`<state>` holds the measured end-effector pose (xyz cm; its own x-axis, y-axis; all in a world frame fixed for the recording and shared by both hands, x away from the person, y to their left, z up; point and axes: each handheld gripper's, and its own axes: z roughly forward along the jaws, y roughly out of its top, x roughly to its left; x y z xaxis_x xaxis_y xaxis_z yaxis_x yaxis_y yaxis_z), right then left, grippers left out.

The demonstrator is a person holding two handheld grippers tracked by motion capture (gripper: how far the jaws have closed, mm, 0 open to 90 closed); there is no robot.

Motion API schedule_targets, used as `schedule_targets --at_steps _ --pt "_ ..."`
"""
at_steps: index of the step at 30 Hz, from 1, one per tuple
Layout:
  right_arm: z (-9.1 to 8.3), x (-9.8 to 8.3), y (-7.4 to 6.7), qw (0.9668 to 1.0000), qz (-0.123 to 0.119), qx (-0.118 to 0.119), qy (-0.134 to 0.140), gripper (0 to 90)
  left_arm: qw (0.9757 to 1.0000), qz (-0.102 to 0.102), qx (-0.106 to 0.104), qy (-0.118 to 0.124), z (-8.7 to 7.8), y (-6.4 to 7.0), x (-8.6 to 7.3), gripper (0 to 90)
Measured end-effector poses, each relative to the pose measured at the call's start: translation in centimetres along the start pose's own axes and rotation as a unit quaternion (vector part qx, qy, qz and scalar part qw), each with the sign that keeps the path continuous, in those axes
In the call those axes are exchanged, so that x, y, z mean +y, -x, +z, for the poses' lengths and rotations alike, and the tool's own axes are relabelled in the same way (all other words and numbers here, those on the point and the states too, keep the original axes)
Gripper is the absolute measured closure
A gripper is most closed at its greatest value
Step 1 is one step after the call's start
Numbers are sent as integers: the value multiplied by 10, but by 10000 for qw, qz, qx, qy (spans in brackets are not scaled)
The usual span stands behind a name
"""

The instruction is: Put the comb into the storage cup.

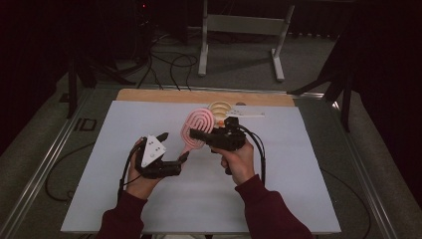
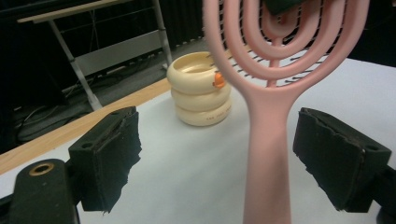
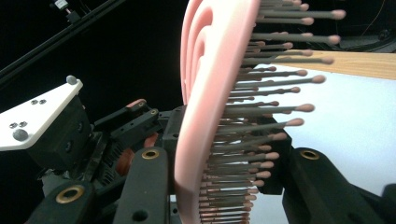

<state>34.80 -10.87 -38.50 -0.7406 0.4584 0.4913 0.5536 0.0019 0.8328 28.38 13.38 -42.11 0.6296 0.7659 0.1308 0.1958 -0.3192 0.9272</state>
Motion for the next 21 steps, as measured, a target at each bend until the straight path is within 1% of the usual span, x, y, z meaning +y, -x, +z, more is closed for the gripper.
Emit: schedule_targets --at_steps 1,2,4,8,9,13,16,19,21 --pt "-1 0 1 10000 16 5 12 633 10000 0 0 0 0 0 0 144" --pt "-1 0 1 10000 16 5 12 633 10000 -40 52 -28 -1 -2 0 144" --pt "-2 1 2 10000 48 -3 34 633 10000 -46 71 -35 -2 -4 -1 114" --pt "-3 2 3 10000 46 -34 49 633 9999 -156 47 -8 -4 -7 -1 95" --pt "-4 2 3 9999 7 -98 46 633 9998 -186 49 -19 -4 -8 0 80" --pt "-5 4 5 9999 18 -128 40 633 9995 -305 -21 -53 -7 -11 0 53" --pt "-5 5 7 9999 28 -156 48 633 9993 -358 -22 -93 -9 -13 -1 52" --pt "-7 6 9 9998 29 -193 36 633 9990 -440 45 -107 -11 -15 -4 59" --pt "-8 8 10 9997 12 -230 38 633 9986 -499 100 -158 -12 -18 -6 64"
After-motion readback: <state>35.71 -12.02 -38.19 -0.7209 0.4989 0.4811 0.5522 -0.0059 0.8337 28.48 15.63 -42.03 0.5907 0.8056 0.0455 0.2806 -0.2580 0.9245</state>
